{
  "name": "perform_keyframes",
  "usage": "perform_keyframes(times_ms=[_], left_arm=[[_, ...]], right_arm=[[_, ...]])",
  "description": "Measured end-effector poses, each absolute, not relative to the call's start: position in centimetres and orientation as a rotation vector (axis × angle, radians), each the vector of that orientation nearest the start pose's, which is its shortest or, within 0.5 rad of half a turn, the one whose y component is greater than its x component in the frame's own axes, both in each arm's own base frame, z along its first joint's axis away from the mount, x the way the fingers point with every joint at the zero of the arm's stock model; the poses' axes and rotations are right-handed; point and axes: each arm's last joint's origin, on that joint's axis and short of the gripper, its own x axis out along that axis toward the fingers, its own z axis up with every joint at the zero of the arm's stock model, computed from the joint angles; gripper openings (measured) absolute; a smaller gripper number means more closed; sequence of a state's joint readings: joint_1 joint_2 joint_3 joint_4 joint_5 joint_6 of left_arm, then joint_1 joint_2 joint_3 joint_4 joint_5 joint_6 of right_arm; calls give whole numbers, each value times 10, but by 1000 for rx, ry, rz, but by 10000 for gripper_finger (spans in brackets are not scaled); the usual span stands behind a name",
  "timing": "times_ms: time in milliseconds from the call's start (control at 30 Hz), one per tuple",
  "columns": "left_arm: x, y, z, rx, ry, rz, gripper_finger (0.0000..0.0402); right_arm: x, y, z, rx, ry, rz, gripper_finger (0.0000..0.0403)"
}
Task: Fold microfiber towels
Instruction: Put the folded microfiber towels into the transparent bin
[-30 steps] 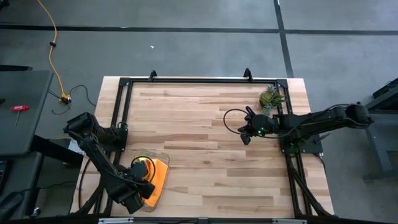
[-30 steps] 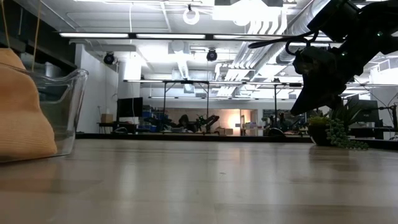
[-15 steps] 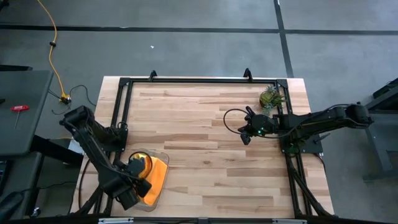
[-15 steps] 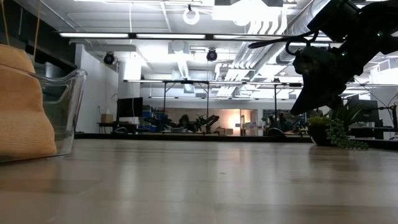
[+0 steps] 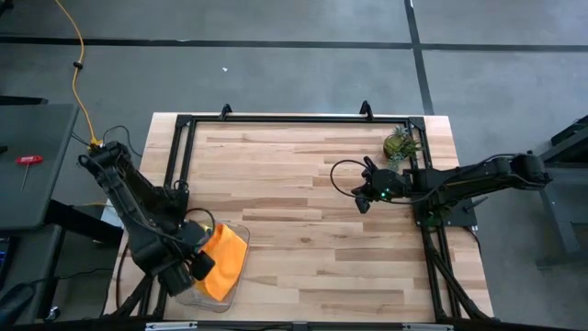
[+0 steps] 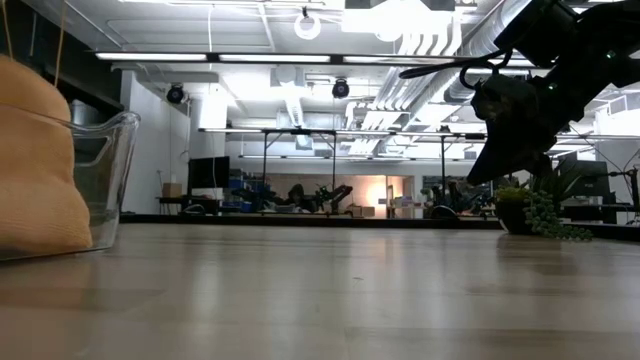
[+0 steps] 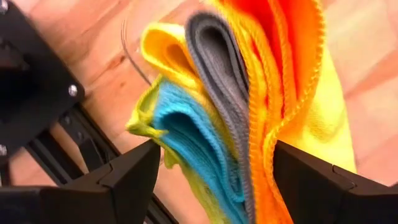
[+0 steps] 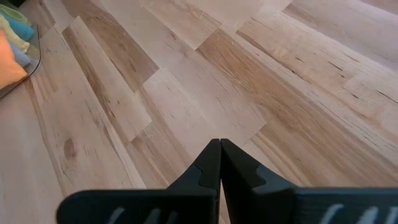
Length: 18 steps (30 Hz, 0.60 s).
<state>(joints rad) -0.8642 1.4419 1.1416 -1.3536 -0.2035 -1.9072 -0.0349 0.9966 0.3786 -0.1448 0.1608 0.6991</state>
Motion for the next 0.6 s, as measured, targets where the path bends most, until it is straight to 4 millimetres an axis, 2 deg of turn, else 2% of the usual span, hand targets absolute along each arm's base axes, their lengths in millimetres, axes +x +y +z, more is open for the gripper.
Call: perform_keyframes(times_ms=[300, 500, 600], left_arm=[[147, -162, 270, -653, 1218, 752, 287], [137, -146, 300, -672, 1025, 700, 287], [133, -141, 306, -649, 949, 662, 280]], right_arm=[[180, -11, 166, 611, 661, -450, 0], [180, -12, 166, 601, 651, -474, 0], [180, -12, 166, 601, 652, -473, 0]])
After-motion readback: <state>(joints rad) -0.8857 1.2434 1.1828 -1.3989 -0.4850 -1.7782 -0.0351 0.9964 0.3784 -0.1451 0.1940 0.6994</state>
